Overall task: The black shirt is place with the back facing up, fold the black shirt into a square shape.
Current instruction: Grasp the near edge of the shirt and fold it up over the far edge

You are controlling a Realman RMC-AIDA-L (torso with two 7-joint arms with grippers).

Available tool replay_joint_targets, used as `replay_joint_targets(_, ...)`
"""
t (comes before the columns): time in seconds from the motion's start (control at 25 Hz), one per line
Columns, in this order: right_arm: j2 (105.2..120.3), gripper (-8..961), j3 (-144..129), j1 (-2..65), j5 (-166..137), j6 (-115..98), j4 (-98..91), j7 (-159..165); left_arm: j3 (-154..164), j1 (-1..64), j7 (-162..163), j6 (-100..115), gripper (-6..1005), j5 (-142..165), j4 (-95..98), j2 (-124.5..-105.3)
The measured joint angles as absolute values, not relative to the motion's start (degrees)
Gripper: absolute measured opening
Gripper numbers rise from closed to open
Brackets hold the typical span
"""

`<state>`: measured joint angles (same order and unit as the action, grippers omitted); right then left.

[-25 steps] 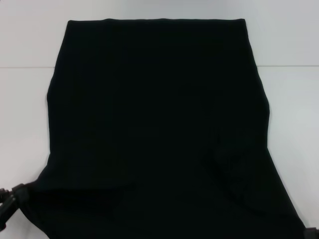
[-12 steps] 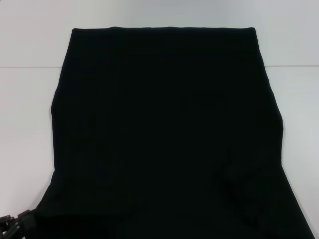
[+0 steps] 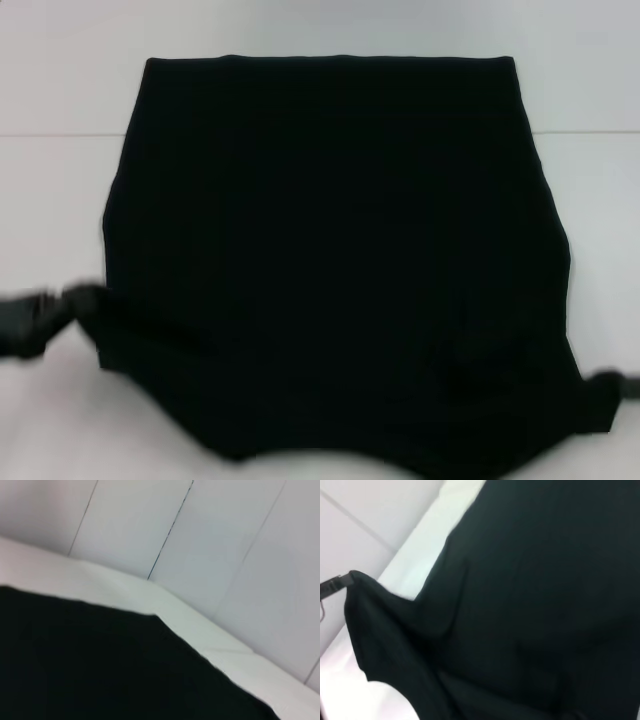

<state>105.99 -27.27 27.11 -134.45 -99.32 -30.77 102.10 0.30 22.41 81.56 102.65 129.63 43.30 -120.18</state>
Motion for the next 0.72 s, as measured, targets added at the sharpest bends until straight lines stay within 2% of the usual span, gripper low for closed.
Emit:
replay_joint_targets(0.16,106.20,44,-26.4,32.5,-134.4,-92.9,-30.4,104.3,0.7,30.7,85.5,93.5,37,129.5,38.2,-116.43)
replay_joint_targets(0.24,106.58,44,-26.5,34.7,-134.4,-89.0,-30.3,106.1,1.7,34.3,88.0,87.9,37,129.8,35.8,-115.19)
replay_joint_targets(0.44,107.63,44,-26.8,40.2,-134.4,-77.7,-29.0,110.1,6.4,40.4,92.7,74.8,37,129.6,34.0,-114.82)
replay_joint_targets(0.72,107.66,44,-28.3,48.3,-134.5,-59.3,-22.6,113.2,9.4,45.1,93.6,61.1,36,129.4,31.3,-114.62)
